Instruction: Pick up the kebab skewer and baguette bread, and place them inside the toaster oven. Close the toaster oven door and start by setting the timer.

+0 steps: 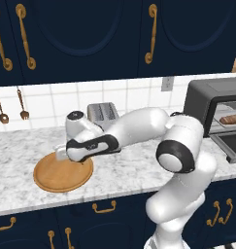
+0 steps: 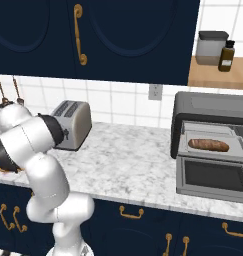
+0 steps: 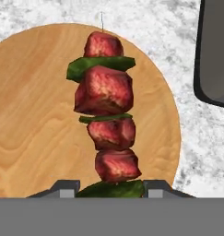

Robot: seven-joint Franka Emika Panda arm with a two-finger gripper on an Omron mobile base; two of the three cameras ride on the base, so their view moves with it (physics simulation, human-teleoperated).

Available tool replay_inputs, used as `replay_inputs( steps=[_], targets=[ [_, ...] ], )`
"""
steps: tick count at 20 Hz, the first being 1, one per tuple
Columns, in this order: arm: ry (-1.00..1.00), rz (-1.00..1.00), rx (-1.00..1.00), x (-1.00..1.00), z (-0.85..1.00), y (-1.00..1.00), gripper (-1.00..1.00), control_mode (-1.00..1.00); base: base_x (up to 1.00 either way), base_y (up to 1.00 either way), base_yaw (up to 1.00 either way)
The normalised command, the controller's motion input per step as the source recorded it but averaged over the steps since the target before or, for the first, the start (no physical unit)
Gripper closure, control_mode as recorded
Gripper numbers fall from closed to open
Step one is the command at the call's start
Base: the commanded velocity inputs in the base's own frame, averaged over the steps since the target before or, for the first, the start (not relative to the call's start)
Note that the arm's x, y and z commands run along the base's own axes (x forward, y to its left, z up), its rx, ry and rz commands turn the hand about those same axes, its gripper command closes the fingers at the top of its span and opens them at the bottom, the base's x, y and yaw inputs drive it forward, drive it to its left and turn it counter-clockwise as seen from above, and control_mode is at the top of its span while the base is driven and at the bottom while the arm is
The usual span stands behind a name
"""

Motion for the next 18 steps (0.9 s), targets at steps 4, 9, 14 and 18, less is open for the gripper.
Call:
replay_inputs(
  steps=[4, 9, 14, 18],
  targets=[
    [0.0, -0.09, 0.09, -0.39, 0.63, -1.0, 1.0, -1.0, 0.0, 0.0, 0.0],
    [0.0, -0.13, 0.05, -0.1, 0.48, -1.0, 1.0, -1.0, 0.0, 0.0, 0.0],
    [0.03, -0.24, 0.07, -0.18, 0.28, -1.0, 1.0, -1.0, 0.0, 0.0, 0.0],
    [0.03, -0.32, 0.12, -0.24, 0.16, -1.0, 1.0, -1.0, 0.0, 0.0, 0.0]
  ],
)
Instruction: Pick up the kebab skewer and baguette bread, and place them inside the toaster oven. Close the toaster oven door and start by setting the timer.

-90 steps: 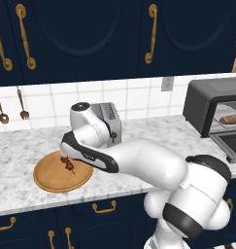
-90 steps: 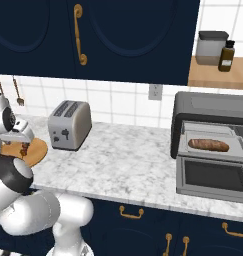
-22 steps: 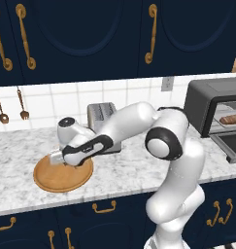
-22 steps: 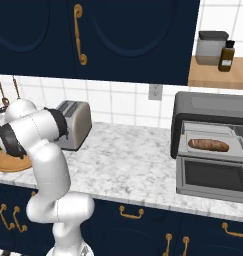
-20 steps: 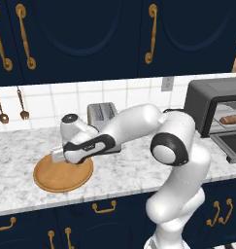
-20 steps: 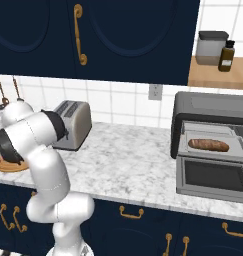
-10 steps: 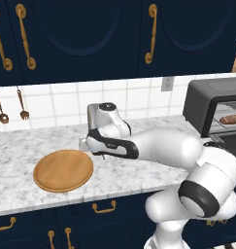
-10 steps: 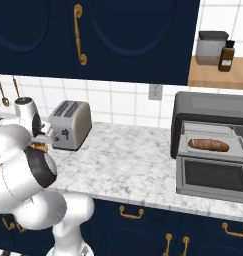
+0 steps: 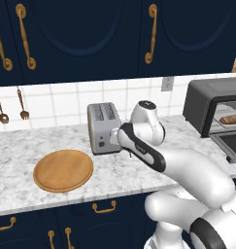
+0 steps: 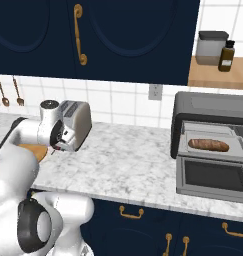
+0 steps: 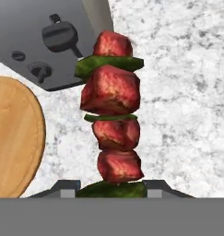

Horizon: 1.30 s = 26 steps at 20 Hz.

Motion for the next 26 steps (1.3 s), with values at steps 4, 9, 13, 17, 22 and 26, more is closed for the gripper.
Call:
replay_inputs(
  steps=[4, 9, 13, 17, 22, 26],
  targets=[
    [0.01, -0.29, 0.1, -0.23, 0.07, -1.0, 1.0, -1.0, 0.0, 0.0, 0.0],
    [0.0, -0.27, 0.07, -0.02, 0.01, -1.0, 1.0, -1.0, 0.0, 0.0, 0.0],
    [0.0, -0.25, 0.08, 0.0, 0.03, -1.0, 1.0, -1.0, 0.0, 0.0, 0.0],
    [0.03, -0.25, 0.11, 0.0, 0.2, -1.0, 1.0, -1.0, 0.0, 0.0, 0.0],
    [0.12, -0.27, 0.16, 0.0, 0.52, -1.0, 1.0, -1.0, 0.0, 0.0, 0.0],
    [0.07, -0.32, 0.16, 0.0, 0.42, -1.0, 1.0, -1.0, 0.0, 0.0, 0.0]
  ],
)
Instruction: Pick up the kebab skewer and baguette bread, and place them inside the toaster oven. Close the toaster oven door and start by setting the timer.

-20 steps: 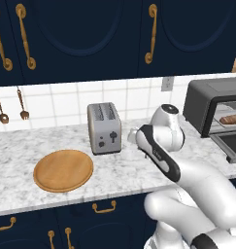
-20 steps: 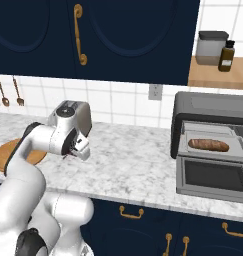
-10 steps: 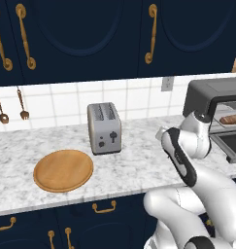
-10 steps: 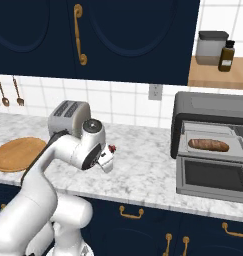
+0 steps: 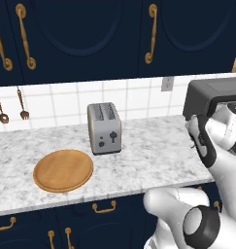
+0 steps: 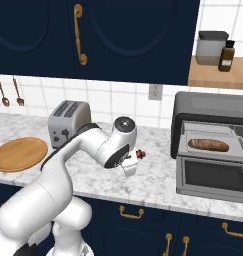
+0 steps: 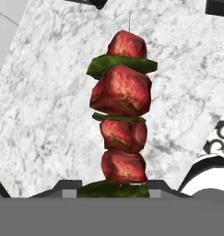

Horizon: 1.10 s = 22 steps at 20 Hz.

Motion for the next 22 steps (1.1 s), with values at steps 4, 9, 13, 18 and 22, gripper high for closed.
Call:
replay_inputs(
  steps=[4, 9, 13, 18, 22],
  targets=[
    [0.0, -0.31, 0.12, -0.15, 0.18, -1.0, 1.0, -1.0, 0.0, 0.0, 0.0],
    [0.0, -0.29, 0.11, -0.1, 0.18, -1.0, 1.0, -1.0, 0.0, 0.0, 0.0],
    [0.0, -0.26, 0.08, -0.02, 0.13, -1.0, 1.0, -1.0, 0.0, 0.0, 0.0],
    [0.0, -0.2, 0.05, -0.01, 0.23, -0.99, 1.0, -1.0, 0.0, 0.0, 0.0],
    [-0.08, -0.08, 0.04, 0.06, 0.07, -0.83, 1.0, -1.0, 0.0, 0.0, 0.0]
  ],
)
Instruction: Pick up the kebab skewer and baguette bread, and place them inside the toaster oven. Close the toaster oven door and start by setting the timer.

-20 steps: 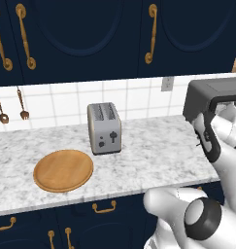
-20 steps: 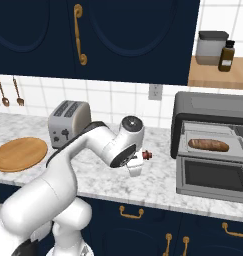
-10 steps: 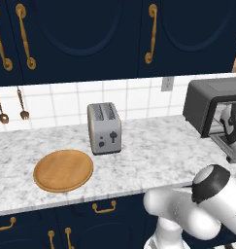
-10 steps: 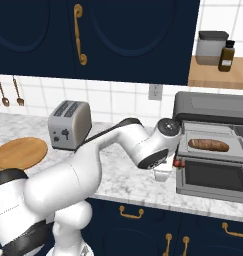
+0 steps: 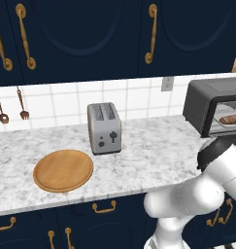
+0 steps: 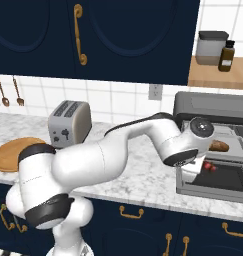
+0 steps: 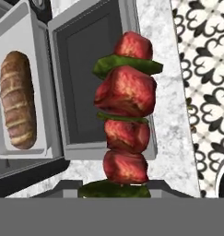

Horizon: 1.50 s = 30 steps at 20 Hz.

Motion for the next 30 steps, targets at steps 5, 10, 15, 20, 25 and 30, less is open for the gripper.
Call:
replay_inputs(
  steps=[5, 10, 15, 20, 25, 30],
  targets=[
    [-0.11, 0.01, 0.06, 0.34, 0.0, -0.35, 1.0, -1.0, 0.0, 0.0, 0.0],
    [-0.16, 0.06, 0.0, 0.27, 0.0, -0.14, 1.0, -1.0, 0.0, 0.0, 0.0],
    [-0.17, 0.14, 0.0, 0.17, 0.0, -0.01, 1.0, -1.0, 0.0, 0.0, 0.0],
    [-0.17, 0.09, -0.04, 0.2, -0.11, -0.08, 1.0, -1.0, 0.0, 0.0, 0.0],
    [-0.02, -0.06, -0.01, 0.38, 0.0, 0.0, 1.0, -1.0, 0.0, 0.0, 0.0],
    [0.0, 0.0, 0.0, 0.54, -0.04, 0.0, 1.0, -1.0, 0.0, 0.0, 0.0]
  ],
)
